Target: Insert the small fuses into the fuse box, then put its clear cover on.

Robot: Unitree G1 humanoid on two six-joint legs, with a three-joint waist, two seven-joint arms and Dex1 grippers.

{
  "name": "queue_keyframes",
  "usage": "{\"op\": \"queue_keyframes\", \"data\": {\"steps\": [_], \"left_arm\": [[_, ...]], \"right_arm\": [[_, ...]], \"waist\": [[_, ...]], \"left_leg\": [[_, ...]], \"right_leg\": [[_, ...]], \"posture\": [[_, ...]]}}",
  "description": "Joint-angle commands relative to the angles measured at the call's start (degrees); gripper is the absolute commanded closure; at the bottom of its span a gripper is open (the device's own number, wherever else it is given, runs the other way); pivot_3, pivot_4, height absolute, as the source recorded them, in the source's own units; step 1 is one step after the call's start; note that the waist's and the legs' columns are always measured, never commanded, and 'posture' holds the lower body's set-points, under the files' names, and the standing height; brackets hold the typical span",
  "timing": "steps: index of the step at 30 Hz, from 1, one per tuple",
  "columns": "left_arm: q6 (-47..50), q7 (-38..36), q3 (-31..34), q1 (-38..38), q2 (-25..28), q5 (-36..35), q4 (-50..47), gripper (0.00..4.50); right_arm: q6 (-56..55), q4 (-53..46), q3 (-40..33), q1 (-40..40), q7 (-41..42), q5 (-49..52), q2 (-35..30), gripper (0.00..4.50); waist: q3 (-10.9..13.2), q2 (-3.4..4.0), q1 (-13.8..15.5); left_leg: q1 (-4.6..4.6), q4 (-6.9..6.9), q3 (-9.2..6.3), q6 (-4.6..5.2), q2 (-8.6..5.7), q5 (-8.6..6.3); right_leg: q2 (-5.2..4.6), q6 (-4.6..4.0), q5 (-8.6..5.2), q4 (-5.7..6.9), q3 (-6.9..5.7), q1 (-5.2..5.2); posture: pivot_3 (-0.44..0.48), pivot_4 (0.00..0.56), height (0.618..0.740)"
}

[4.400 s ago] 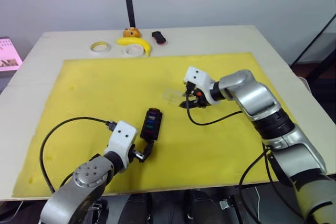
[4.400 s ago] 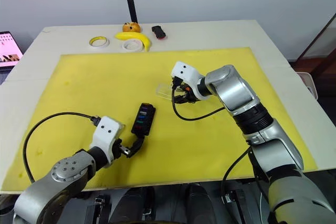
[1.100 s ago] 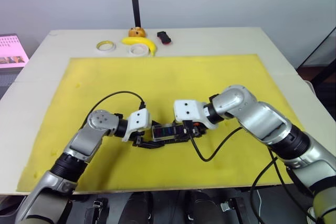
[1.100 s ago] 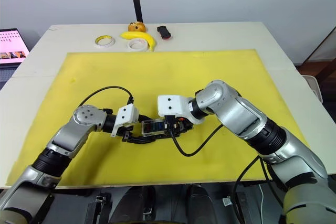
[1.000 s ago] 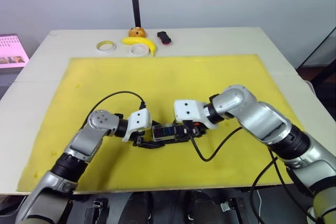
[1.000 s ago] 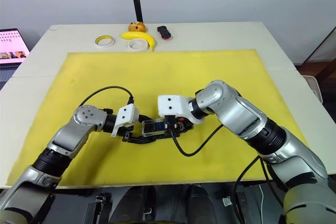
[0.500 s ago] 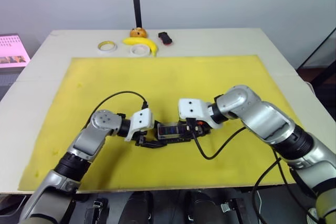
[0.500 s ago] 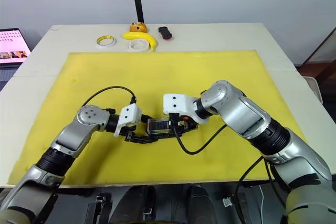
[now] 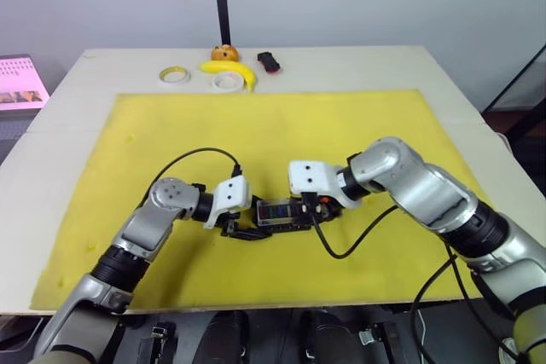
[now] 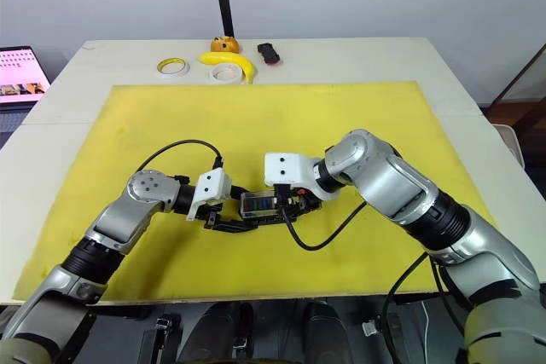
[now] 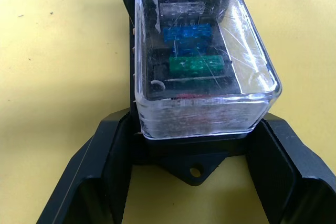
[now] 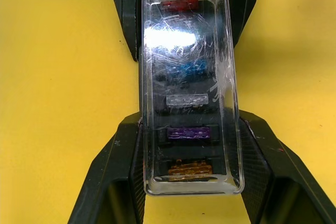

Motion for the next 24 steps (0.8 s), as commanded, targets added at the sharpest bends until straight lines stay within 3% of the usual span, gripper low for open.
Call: {"op": "queue_keyframes", "data": {"steps": [1, 24], "left_arm": [[0.12, 1.17, 0.36, 0.04, 0.0, 0.76, -0.66, 1.95], [-0.4, 1.48, 0.06, 0.41, 0.0, 1.23, -0.4, 1.95]], "right_arm": [[-0.23, 2.02, 3.22, 1.21, 0.48, -3.01, -0.77, 2.78], [3.25, 0.34, 1.92, 0.54, 1.5, -2.52, 0.34, 2.78]], "waist": [[-0.01, 0.0, -0.02], [-0.05, 0.01, -0.03]], "left_leg": [[0.0, 0.0, 0.0, 0.0, 0.0, 0.0], [0.03, 0.01, 0.0, 0.0, 0.02, 0.0]], "right_leg": [[0.0, 0.0, 0.0, 0.0, 0.0, 0.0], [0.0, 0.0, 0.0, 0.0, 0.0, 0.02]], "posture": [[0.0, 0.15, 0.74], [0.0, 0.15, 0.74]]}}
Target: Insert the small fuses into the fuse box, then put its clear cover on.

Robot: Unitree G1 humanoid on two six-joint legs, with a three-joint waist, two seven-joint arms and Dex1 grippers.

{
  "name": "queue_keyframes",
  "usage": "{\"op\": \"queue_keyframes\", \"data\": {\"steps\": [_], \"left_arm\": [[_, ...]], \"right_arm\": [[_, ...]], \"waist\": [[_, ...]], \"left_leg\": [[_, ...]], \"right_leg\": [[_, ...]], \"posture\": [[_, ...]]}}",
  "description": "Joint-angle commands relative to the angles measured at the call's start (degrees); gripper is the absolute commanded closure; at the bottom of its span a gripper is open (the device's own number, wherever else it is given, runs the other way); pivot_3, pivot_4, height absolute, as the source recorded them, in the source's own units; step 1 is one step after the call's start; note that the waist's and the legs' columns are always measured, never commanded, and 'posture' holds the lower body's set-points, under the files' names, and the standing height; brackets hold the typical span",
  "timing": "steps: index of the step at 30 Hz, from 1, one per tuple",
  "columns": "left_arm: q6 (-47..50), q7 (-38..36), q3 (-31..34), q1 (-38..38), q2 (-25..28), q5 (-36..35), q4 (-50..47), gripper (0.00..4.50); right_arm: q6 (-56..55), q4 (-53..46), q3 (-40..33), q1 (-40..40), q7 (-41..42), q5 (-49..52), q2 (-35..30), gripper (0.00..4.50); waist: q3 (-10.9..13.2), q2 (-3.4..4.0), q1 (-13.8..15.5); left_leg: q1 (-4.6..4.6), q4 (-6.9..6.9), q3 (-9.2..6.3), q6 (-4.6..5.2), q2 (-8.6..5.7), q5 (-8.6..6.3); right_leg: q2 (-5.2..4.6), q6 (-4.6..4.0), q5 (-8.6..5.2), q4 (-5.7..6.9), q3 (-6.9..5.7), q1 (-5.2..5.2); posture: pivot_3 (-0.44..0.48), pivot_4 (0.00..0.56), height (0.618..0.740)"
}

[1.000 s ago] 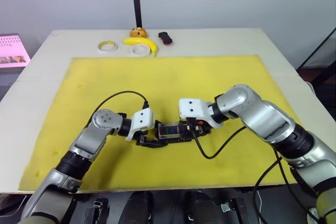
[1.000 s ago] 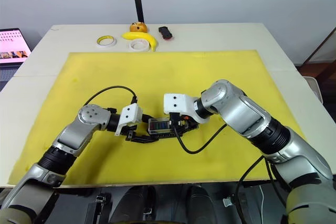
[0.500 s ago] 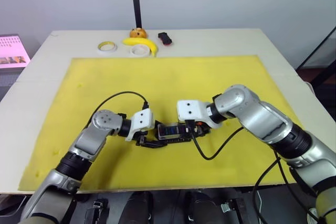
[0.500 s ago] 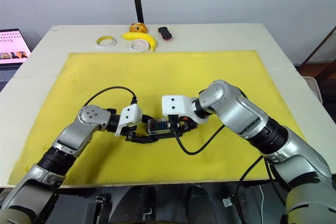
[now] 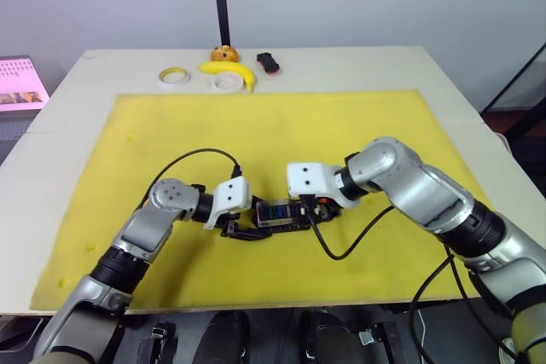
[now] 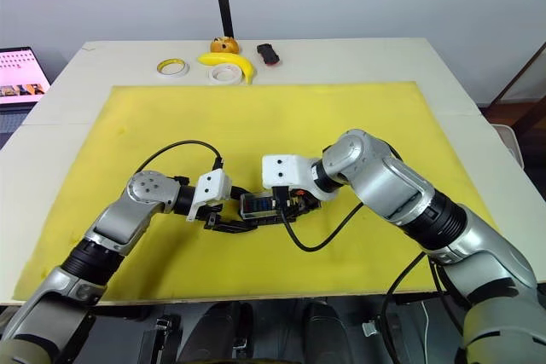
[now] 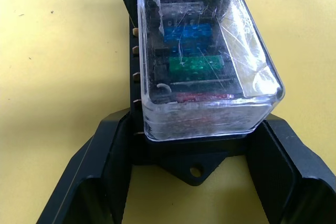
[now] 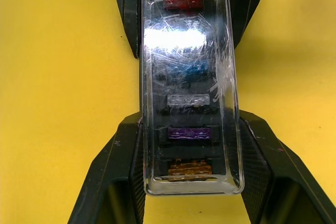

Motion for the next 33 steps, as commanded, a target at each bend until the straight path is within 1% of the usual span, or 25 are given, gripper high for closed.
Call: {"op": "queue_keyframes", "data": {"steps": [1, 5, 6, 7, 9, 17, 23, 33], "left_arm": [[-0.36, 0.87, 0.09, -0.01, -0.07, 0.95, 0.02, 1.95], [-0.28, 0.88, 0.07, 0.05, -0.08, 0.91, -0.2, 1.95], [-0.26, 0.87, 0.05, 0.01, -0.1, 0.91, -0.2, 1.95], [-0.25, 0.85, 0.04, -0.02, -0.11, 0.9, -0.19, 1.95], [-0.21, 0.85, 0.03, -0.04, -0.14, 0.89, -0.2, 1.95], [-0.13, 1.03, -0.15, 0.09, -0.37, 0.91, -0.29, 1.95], [-0.08, 1.06, -0.25, 0.24, -0.4, 0.99, -0.49, 1.95], [-0.33, 0.91, 0.02, -0.19, -0.28, 0.95, 0.15, 1.95]], "right_arm": [[2.51, 0.54, 1.62, 1.03, 0.23, -0.52, -0.29, 2.78], [2.59, 0.07, 1.61, 1.36, 0.06, -0.68, -0.52, 2.78], [2.64, 0.05, 1.44, 1.35, 0.04, -0.6, -0.5, 1.73], [2.73, 0.02, 1.24, 1.31, 0.04, -0.45, -0.43, 1.41], [3.12, 0.06, 0.63, 1.02, -0.13, -0.13, -0.16, 0.46], [3.99, 0.34, -1.56, -0.79, -0.57, 0.88, 0.99, 0.46], [6.67, 0.37, -4.02, -3.01, -0.15, 3.55, 1.94, 0.46], [7.18, -3.85, -8.14, -3.97, 2.67, 8.74, -2.2, 0.46]], "waist": [[0.0, 0.0, 0.0], [0.0, 0.0, 0.0], [0.0, 0.0, 0.0], [-0.01, -0.02, 0.0], [-0.01, -0.01, -0.06], [-0.02, 0.0, -0.03], [-0.02, 0.0, -0.01], [-0.02, 0.0, -0.04]], "left_leg": [[0.0, 0.0, 0.0, 0.0, 0.0, 0.0], [0.0, 0.0, 0.0, 0.0, 0.0, 0.0], [0.0, 0.0, 0.0, 0.0, 0.0, 0.0], [0.0, 0.0, 0.0, 0.0, 0.0, 0.0], [-0.02, 0.0, -0.01, 0.0, 0.0, 0.0], [-0.05, 0.0, 0.01, 0.0, 0.0, 0.0], [-0.06, 0.0, 0.01, 0.0, 0.01, 0.0], [-0.08, 0.01, 0.0, 0.0, 0.02, 0.0]], "right_leg": [[0.0, 0.0, 0.0, 0.0, 0.0, 0.0], [0.0, 0.0, 0.0, 0.0, 0.0, 0.0], [0.0, 0.0, 0.0, 0.0, 0.0, 0.0], [0.0, 0.0, 0.0, 0.0, 0.0, 0.0], [0.0, 0.0, 0.0, 0.0, -0.01, 0.0], [0.0, 0.0, 0.0, 0.0, 0.01, -0.06], [0.0, 0.0, 0.0, 0.0, 0.01, -0.07], [-0.01, 0.0, 0.0, -0.01, 0.01, -0.09]], "posture": [[0.0, 0.15, 0.74], [0.0, 0.15, 0.74], [0.0, 0.15, 0.74], [0.0, 0.15, 0.74], [0.0, 0.15, 0.74], [0.0, 0.15, 0.74], [0.0, 0.15, 0.74], [0.0, 0.15, 0.74]]}}
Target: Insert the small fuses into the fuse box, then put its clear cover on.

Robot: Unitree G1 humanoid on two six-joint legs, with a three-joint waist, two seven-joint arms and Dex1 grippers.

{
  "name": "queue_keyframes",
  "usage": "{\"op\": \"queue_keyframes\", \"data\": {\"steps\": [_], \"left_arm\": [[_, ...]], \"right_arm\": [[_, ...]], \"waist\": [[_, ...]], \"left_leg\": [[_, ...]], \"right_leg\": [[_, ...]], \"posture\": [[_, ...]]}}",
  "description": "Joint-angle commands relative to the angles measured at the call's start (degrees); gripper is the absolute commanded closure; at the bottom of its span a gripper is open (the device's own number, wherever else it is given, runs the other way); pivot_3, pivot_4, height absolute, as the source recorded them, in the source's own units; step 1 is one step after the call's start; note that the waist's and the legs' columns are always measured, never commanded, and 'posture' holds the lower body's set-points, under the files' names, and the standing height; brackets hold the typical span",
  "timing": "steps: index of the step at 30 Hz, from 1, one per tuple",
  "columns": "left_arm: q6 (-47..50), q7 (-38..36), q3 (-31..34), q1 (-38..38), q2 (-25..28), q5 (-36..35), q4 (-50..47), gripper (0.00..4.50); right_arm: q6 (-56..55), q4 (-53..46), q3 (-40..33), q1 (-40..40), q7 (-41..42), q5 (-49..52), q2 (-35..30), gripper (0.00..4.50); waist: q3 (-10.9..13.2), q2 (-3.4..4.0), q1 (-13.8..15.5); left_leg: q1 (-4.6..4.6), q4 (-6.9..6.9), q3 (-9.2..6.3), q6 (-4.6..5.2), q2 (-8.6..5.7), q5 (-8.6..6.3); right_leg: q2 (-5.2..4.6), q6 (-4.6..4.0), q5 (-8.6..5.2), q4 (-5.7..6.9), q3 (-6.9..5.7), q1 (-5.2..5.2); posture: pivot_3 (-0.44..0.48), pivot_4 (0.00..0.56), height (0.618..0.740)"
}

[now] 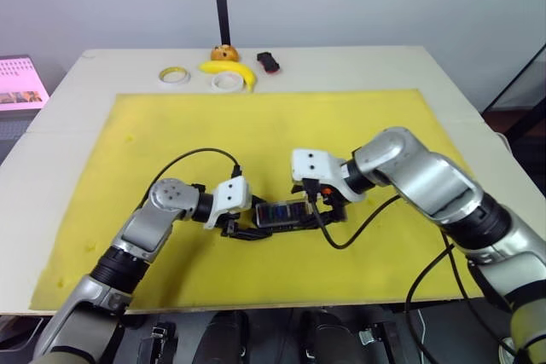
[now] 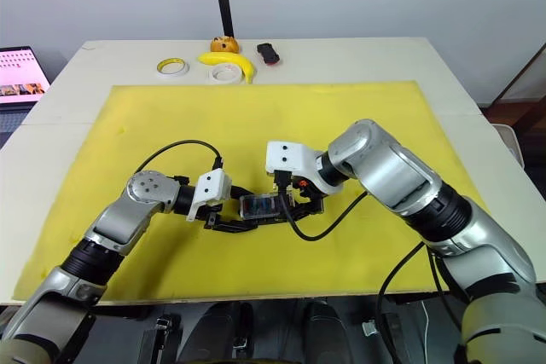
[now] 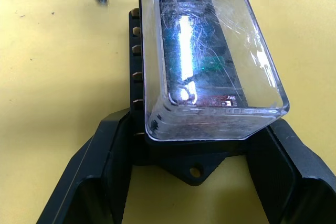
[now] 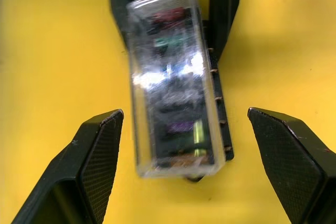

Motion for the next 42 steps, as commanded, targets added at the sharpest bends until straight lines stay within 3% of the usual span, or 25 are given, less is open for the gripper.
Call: {"op": "queue_keyframes", "data": {"steps": [1, 8, 11, 17, 18, 42], "left_arm": [[-0.2, 0.94, -0.07, -0.26, -0.35, 0.98, 0.29, 1.95], [0.21, 0.88, 0.02, -0.31, -0.47, 0.66, 0.06, 1.95], [0.66, 0.8, 0.14, -0.38, -0.4, 0.44, -0.13, 1.95], [0.93, 0.77, 0.27, -0.46, -0.27, 0.33, -0.24, 1.95], [0.92, 0.74, 0.27, -0.46, -0.24, 0.34, -0.22, 1.95], [1.04, 1.14, -0.12, 0.09, -0.07, 0.72, -1.21, 1.95]], "right_arm": [[-1.06, -2.99, -4.52, -1.45, 1.42, 3.28, -0.91, 0.46], [-8.48, -2.1, -12.39, 2.07, -0.75, 7.39, 2.01, 0.46], [-13.42, -1.38, -14.59, 5.58, -1.81, 8.55, 4.1, 1.34], [-20.1, -0.26, -14.63, 11.67, -3.66, 8.45, 7.25, 4.27], [-20.56, 0.27, -14.66, 12.2, -4.17, 8.46, 7.82, 4.46], [-22.12, 10.52, -8.19, 13.22, -7.04, 2.08, 9.76, 4.46]], "waist": [[0.0, 0.0, 0.03], [0.0, 0.0, 0.05], [-0.01, -0.01, 0.07], [0.0, -0.01, 0.03], [0.0, -0.01, 0.03], [0.0, -0.01, 0.02]], "left_leg": [[0.0, 0.0, 0.0, 0.0, 0.0, 0.0], [0.0, 0.0, 0.0, 0.0, 0.01, 0.0], [0.0, 0.0, 0.01, 0.0, 0.0, 0.0], [0.0, 0.0, 0.02, 0.0, 0.0, 0.0], [0.0, 0.0, 0.02, 0.0, -0.01, 0.0], [0.01, 0.0, 0.03, 0.0, -0.01, 0.0]], "right_leg": [[0.0, 0.0, 0.0, 0.0, 0.0, 0.0], [0.0, 0.0, 0.0, -0.01, 0.0, 0.0], [0.0, 0.01, 0.0, -0.02, 0.0, 0.03], [0.0, 0.02, 0.01, 0.0, 0.0, 0.03], [0.0, 0.02, 0.01, 0.0, 0.0, 0.03], [0.02, 0.03, 0.01, 0.0, 0.0, 0.03]], "posture": [[0.0, 0.15, 0.74], [0.0, 0.15, 0.74], [0.0, 0.15, 0.74], [0.0, 0.15, 0.74], [0.0, 0.15, 0.74], [0.0, 0.15, 0.74]]}}
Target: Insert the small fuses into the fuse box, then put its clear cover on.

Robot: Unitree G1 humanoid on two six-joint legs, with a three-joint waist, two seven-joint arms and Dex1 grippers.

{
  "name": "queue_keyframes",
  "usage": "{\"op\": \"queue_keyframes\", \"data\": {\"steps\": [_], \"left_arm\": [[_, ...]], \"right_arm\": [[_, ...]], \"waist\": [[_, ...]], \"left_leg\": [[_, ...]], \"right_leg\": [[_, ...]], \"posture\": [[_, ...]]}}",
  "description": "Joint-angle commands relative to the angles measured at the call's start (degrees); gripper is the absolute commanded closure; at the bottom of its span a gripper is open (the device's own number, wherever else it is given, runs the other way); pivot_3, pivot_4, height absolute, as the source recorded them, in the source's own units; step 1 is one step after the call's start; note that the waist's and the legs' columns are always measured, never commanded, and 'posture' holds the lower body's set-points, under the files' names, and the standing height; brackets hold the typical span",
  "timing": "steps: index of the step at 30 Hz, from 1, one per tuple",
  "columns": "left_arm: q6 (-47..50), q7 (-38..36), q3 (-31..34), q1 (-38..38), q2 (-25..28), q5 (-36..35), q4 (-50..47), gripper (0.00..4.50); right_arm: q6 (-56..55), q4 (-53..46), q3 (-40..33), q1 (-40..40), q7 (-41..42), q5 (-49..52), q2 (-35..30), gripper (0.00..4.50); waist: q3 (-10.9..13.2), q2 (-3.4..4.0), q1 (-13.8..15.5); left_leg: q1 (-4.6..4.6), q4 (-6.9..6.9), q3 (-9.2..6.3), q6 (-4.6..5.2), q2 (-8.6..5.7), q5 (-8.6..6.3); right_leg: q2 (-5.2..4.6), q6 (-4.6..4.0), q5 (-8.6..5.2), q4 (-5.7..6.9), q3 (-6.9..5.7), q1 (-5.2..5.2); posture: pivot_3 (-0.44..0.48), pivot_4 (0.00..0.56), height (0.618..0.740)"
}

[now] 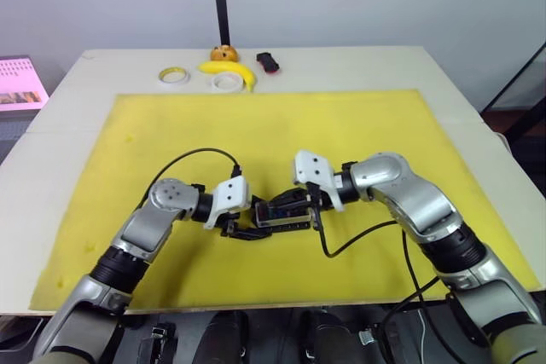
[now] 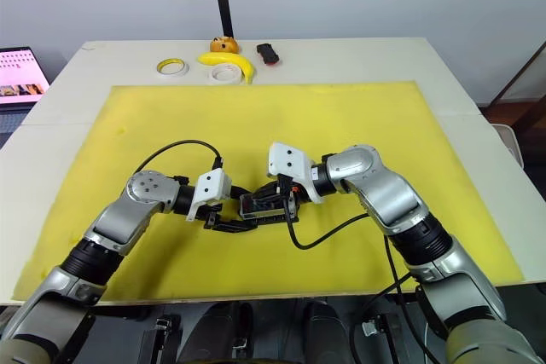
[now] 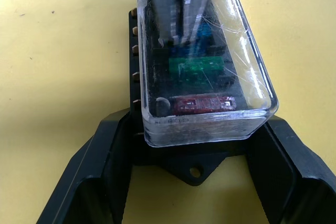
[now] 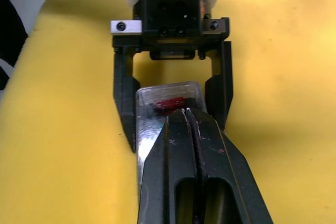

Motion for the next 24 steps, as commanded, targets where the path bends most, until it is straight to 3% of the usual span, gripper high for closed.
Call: {"op": "queue_keyframes", "data": {"steps": [1, 6, 13, 24], "left_arm": [[0.59, 1.05, -0.07, 0.15, -0.15, 0.79, -1.14, 1.95], [0.72, 1.11, -0.06, 0.27, -0.2, 0.71, -1.29, 1.95], [1.46, 0.75, 0.05, 0.08, -0.14, 0.33, -1.6, 1.95], [1.43, 0.32, -0.17, 0.12, 0.09, 0.4, -1.22, 1.95]], "right_arm": [[2.3, 1.08, 0.64, -0.19, 0.13, -1.12, -0.7, 4.46], [2.11, 0.49, 2.35, 0.85, 1.22, -2.38, -2.15, 4.46], [4.74, -3.55, -4.86, -1.46, 0.56, 4.01, -0.73, 4.46], [6.92, -6.46, -8.44, -2.31, 0.4, 8.22, -0.47, 4.46]], "waist": [[0.0, 0.0, 0.02], [0.0, 0.0, 0.05], [0.0, 0.0, 0.04], [0.0, 0.0, 0.0]], "left_leg": [[0.0, 0.0, 0.0, 0.0, 0.0, 0.0], [0.01, 0.0, -0.01, 0.0, 0.0, 0.0], [0.01, 0.0, -0.02, 0.0, 0.0, 0.0], [0.0, 0.0, -0.02, 0.0, 0.01, 0.0]], "right_leg": [[0.0, 0.0, 0.0, 0.0, 0.0, 0.0], [0.0, 0.0, 0.0, 0.0, 0.0, 0.02], [0.0, 0.0, 0.0, -0.01, 0.0, 0.02], [0.0, 0.0, 0.0, -0.01, 0.0, 0.01]], "posture": [[0.0, 0.15, 0.74], [0.0, 0.15, 0.74], [0.0, 0.15, 0.74], [0.0, 0.15, 0.74]]}}
